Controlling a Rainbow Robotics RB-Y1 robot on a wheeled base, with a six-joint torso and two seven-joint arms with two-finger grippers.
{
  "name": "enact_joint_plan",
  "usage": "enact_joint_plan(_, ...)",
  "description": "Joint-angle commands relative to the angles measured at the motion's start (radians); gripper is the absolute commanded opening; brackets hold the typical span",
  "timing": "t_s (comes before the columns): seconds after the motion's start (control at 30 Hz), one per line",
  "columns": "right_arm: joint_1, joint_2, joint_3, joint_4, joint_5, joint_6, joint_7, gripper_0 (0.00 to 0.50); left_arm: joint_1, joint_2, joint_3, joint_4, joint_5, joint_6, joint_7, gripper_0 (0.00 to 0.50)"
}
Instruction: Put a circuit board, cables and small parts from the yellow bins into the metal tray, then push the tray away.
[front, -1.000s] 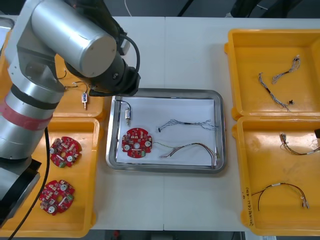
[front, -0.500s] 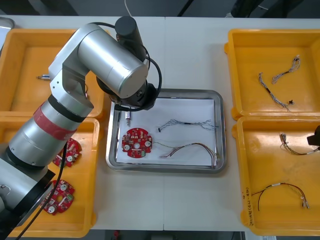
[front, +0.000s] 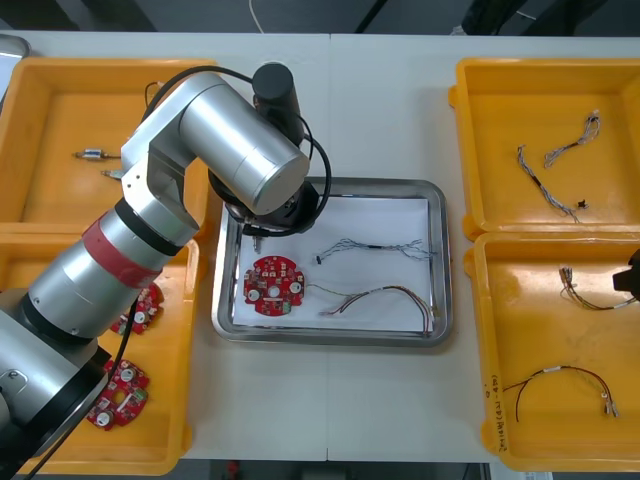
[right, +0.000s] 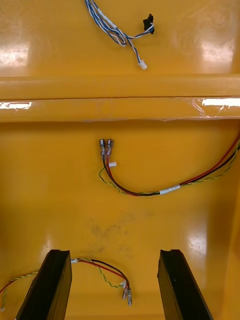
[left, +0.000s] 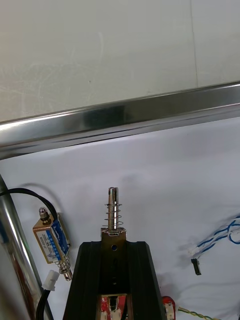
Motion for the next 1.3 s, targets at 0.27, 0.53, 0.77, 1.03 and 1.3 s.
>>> enact_joint_plan(0.27, 0.02, 0.013, -0.007, -0.01, -0.019, 0.003, -0.009, 0.5, 0.011, -0.024, -0.041, 0.038, -0.013, -0.04, 0.085, 0.002)
enact_joint_plan(0.53, 0.02, 0.013, -0.011, -0.01, -0.027, 0.003, -0.007, 0.5, 0.011, -0.024, -0.041, 0.037, -0.006, -0.054, 0.105, 0.5)
enact_joint_plan(0.77, 0.02, 0.013, -0.011, -0.008, -0.028, 0.003, -0.009, 0.5, 0.009, -0.024, -0.038, 0.02, -0.009, -0.059, 0.12, 0.5)
enact_joint_plan(1.03, 0.018, 0.004, -0.012, -0.01, -0.028, 0.003, -0.006, 0.5, 0.009, -0.016, -0.02, -0.018, -0.015, -0.019, 0.127, 0.5)
enact_joint_plan(1.3, 0.01, -0.005, -0.007, -0.01, -0.041, 0.003, 0.002, 0.5, 0.009, 0.033, 0.051, -0.126, 0.013, 0.115, 0.125, 0.5)
